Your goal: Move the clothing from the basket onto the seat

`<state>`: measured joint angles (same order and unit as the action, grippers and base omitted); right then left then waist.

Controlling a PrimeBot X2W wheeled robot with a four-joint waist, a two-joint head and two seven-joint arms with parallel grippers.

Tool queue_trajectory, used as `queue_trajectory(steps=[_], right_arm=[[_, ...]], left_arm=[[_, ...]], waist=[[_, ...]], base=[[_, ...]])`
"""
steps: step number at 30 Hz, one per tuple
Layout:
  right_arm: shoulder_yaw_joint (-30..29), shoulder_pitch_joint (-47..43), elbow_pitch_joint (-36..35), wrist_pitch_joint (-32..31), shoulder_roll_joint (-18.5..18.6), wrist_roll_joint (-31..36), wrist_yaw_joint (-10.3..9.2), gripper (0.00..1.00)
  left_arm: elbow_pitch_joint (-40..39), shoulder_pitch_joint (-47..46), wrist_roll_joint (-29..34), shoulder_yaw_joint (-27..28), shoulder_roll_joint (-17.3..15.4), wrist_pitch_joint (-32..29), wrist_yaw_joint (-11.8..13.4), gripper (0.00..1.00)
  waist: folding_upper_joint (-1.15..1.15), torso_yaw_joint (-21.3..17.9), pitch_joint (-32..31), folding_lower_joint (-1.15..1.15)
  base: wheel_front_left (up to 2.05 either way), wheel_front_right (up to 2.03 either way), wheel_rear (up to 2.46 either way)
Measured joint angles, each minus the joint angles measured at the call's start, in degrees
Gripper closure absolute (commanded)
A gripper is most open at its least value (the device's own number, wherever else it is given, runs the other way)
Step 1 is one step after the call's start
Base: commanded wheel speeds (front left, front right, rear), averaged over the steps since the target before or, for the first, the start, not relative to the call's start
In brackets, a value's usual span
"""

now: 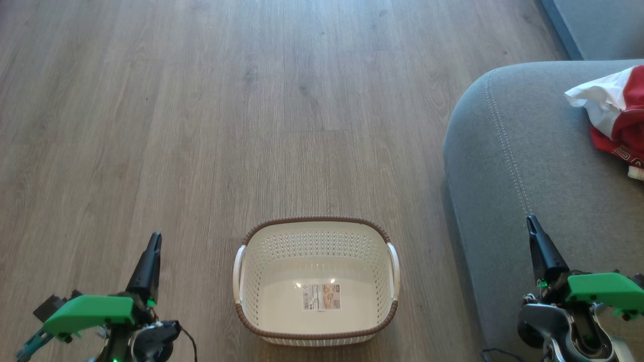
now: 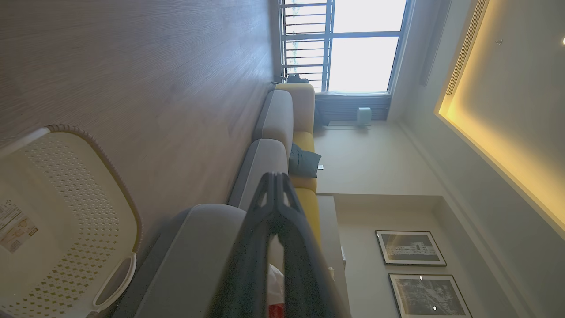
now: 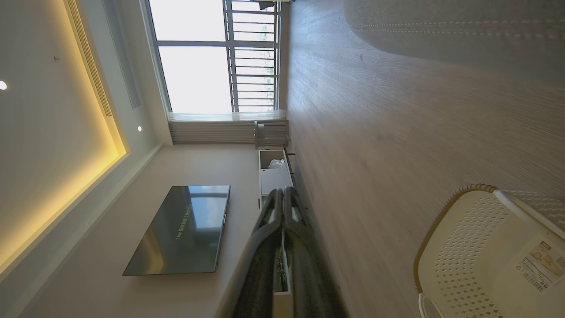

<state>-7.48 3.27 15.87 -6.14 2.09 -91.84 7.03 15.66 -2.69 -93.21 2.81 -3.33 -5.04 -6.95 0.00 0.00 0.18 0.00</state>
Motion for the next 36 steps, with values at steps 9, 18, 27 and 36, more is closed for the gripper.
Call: queue_trajectory(steps=[9, 18, 27, 36], right_arm=[[-0.03, 0.00, 0.00, 0.00, 0.00, 0.00, 0.00, 1.00], [-0.05, 0.00, 0.01, 0.00, 0.00, 0.00, 0.00, 1.00], [-0.05, 0.00, 0.01, 0.00, 0.00, 0.00, 0.00, 1.00], [-0.05, 0.00, 0.01, 0.00, 0.00, 0.00, 0.00, 1.00]], left_arm=[[0.01, -0.26, -0.01, 0.45, 0.03, -0.01, 0.00, 1.00], [0.03, -0.74, 0.01, 0.60, 0.08, -0.02, 0.00, 1.00], [0.03, -0.74, 0.02, 0.73, 0.11, -0.26, 0.00, 1.00], [0.03, -0.74, 0.02, 0.81, 0.18, -0.44, 0.00, 1.00]], waist=[[0.00, 0.00, 0.00, 0.00], [0.00, 0.00, 0.00, 0.00], [0.00, 0.00, 0.00, 0.00], [0.00, 0.00, 0.00, 0.00]], base=[[0.00, 0.00, 0.00], [0.00, 0.00, 0.00], [0.00, 0.00, 0.00], [0.00, 0.00, 0.00]])
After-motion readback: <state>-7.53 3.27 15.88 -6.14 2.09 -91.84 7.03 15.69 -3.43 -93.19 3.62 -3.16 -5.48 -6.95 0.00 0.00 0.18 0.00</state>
